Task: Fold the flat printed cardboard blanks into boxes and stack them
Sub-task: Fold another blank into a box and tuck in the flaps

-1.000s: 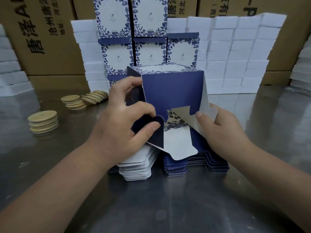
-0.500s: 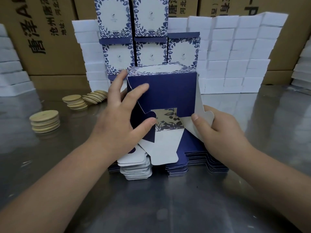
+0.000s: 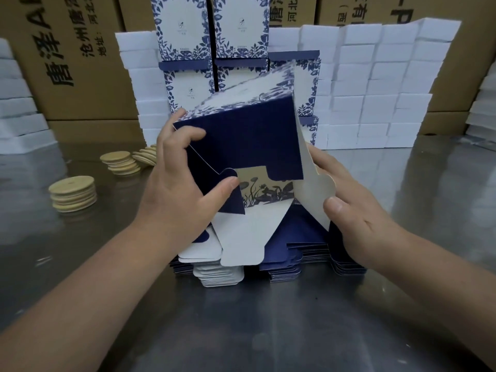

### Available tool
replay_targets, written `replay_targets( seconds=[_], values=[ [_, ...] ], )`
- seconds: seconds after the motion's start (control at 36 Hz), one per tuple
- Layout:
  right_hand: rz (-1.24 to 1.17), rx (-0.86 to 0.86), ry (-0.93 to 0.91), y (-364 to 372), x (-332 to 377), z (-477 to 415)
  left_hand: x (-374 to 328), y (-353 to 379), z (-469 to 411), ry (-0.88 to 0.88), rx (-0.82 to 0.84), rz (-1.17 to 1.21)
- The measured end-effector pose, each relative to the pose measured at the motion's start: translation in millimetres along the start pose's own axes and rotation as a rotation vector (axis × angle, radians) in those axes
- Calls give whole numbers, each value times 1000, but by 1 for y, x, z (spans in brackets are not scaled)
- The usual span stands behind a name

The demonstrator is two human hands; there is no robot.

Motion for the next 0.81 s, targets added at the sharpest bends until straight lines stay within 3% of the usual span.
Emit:
replay_targets(
  seconds=[0.14,0.31,0.5,0.67,0.81],
  values=[
    [-226,-91,258,5,-13,-14,-4,-2,-3,0,-3,-38],
    [-242,-76,190,1,-4,0,-13,0,1,184,19,-95],
    [-455,-114,213,8,-3,-1,-14,5,2,194,91,-91],
    [-345,-90,229,8,1,-2,-26,9,0,294,140,-259],
    [-268,-106,268,7,0,-2,-30,13,0,264,171,-369]
  ],
)
Point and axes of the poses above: each hand's wrist, its own z-axis away from the middle knuckle, its own y-axis out of the palm, x = y × z, the point moved 5 cm from there along -z, towards the middle knuckle, and after that the axes turned 1 degree about -z, right-handed, at the moved point
